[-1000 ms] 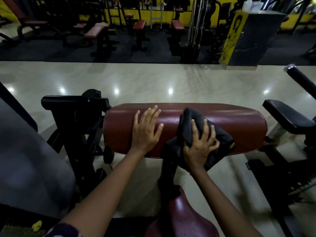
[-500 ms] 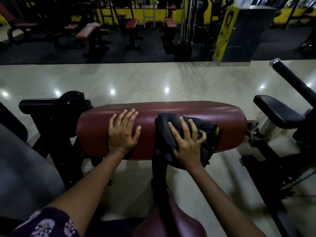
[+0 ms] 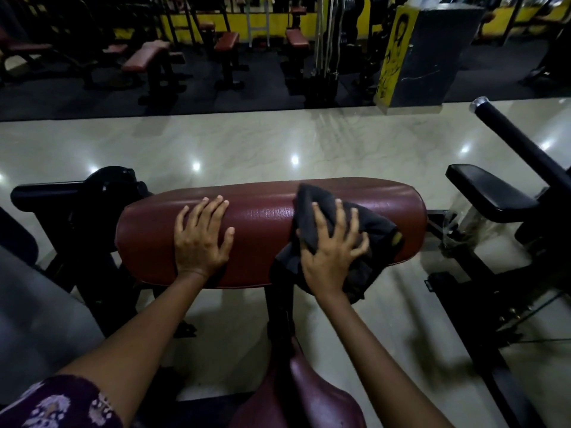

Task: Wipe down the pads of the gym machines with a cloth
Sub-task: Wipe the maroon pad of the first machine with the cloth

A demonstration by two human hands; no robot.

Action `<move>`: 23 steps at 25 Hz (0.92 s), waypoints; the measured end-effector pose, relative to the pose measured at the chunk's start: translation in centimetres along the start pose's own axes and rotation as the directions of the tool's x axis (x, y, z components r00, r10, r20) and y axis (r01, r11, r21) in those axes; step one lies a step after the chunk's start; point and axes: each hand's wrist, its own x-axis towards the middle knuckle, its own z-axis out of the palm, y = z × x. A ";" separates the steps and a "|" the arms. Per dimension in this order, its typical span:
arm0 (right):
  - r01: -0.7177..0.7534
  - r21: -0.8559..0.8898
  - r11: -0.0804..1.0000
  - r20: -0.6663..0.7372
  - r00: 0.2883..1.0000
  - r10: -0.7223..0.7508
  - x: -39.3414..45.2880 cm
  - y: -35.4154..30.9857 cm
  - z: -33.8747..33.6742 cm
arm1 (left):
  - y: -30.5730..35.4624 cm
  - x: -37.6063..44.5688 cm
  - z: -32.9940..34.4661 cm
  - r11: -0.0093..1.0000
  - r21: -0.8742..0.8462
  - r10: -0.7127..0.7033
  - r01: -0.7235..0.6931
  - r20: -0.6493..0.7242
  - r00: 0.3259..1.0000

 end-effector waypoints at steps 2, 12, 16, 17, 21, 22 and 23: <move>0.226 -0.005 0.974 0.083 0.971 -0.224 0.2 0.1 -0.1 | 0.0 0.0 0.0 1.000 -0.002 0.001 -0.001 -0.003 1.000; -0.197 0.034 0.980 0.158 0.969 0.190 9.2 11.3 -3.6 | -0.1 0.0 0.1 1.000 -0.006 0.001 -0.001 -0.014 1.000; -0.466 0.217 0.858 0.004 0.879 0.477 6.6 11.8 -2.6 | -0.2 0.0 0.3 1.000 -0.002 0.008 -0.008 -0.036 0.999; -0.509 0.237 0.828 -0.053 0.844 0.534 4.9 11.2 -2.0 | -0.2 0.0 0.4 1.000 -0.002 0.008 -0.008 -0.040 0.999; -0.606 0.274 0.747 -0.134 0.745 0.653 2.4 8.6 -0.6 | -0.1 -0.1 0.5 1.000 0.001 0.020 -0.020 -0.064 0.998; -0.615 0.268 0.742 -0.154 0.733 0.663 2.7 8.0 -0.4 | -0.2 0.0 0.4 1.000 -0.003 0.019 -0.019 -0.062 0.998; -0.602 0.239 0.762 -0.180 0.743 0.644 3.0 7.4 -0.4 | -0.3 0.0 0.4 1.000 -0.009 0.017 -0.018 -0.056 0.998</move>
